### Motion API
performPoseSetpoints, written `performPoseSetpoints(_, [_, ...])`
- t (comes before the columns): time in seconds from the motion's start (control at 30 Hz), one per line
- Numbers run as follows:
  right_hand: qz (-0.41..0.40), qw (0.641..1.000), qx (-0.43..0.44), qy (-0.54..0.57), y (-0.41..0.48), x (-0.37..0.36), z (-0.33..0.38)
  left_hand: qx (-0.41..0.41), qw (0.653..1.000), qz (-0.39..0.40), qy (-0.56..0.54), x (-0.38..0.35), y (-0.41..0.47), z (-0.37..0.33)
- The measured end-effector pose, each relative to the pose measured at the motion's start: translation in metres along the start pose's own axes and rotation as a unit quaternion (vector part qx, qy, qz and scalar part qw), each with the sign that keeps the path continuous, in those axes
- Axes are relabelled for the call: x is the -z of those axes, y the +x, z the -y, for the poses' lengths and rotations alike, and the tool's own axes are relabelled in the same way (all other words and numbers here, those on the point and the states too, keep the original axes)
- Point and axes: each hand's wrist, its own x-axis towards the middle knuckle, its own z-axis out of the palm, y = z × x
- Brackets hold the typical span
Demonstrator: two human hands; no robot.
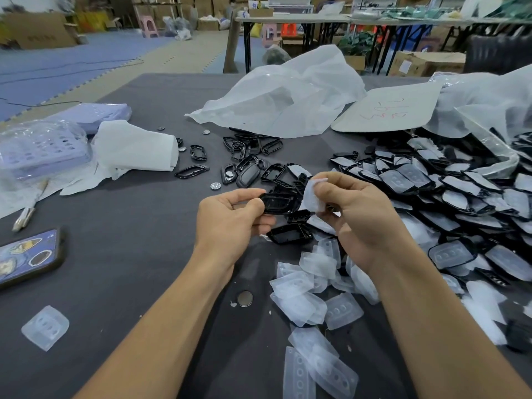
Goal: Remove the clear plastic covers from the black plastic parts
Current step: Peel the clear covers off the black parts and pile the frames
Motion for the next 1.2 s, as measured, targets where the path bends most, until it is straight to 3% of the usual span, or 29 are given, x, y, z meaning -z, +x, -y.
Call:
performPoseSetpoints(0.13, [-0.034,0.992,0.013,-0.123,0.000,-0.006,-0.003,-0.007,1.000,0.002,-0.007,-0.001,-0.001,-0.001])
performPoseSetpoints(0.4, [-0.009,0.995,0.040,-0.091,-0.004,-0.015,-0.011,-0.019,1.000,-0.013,-0.008,-0.003,-0.003,-0.003])
performPoseSetpoints(0.53, [-0.076,0.978,0.097,-0.168,-0.003,-0.010,-0.015,-0.018,1.000,-0.011,-0.001,-0.003,-0.003,-0.004])
performPoseSetpoints(0.73, [-0.094,0.958,0.155,-0.223,-0.004,-0.008,-0.012,-0.016,1.000,-0.016,0.006,-0.004,-0.003,-0.002])
performPoseSetpoints(0.87, [0.000,0.974,0.130,-0.184,-0.004,-0.011,-0.011,-0.005,1.000,0.002,0.013,-0.004,-0.003,-0.001])
performPoseSetpoints(0.97, [0.020,0.967,0.133,-0.217,-0.004,-0.013,-0.013,0.002,1.000,0.023,0.012,-0.003,-0.004,-0.001])
performPoseSetpoints(1.2, [-0.070,0.923,0.218,-0.309,-0.010,-0.018,-0.016,0.016,0.997,0.072,-0.010,-0.006,-0.009,-0.006])
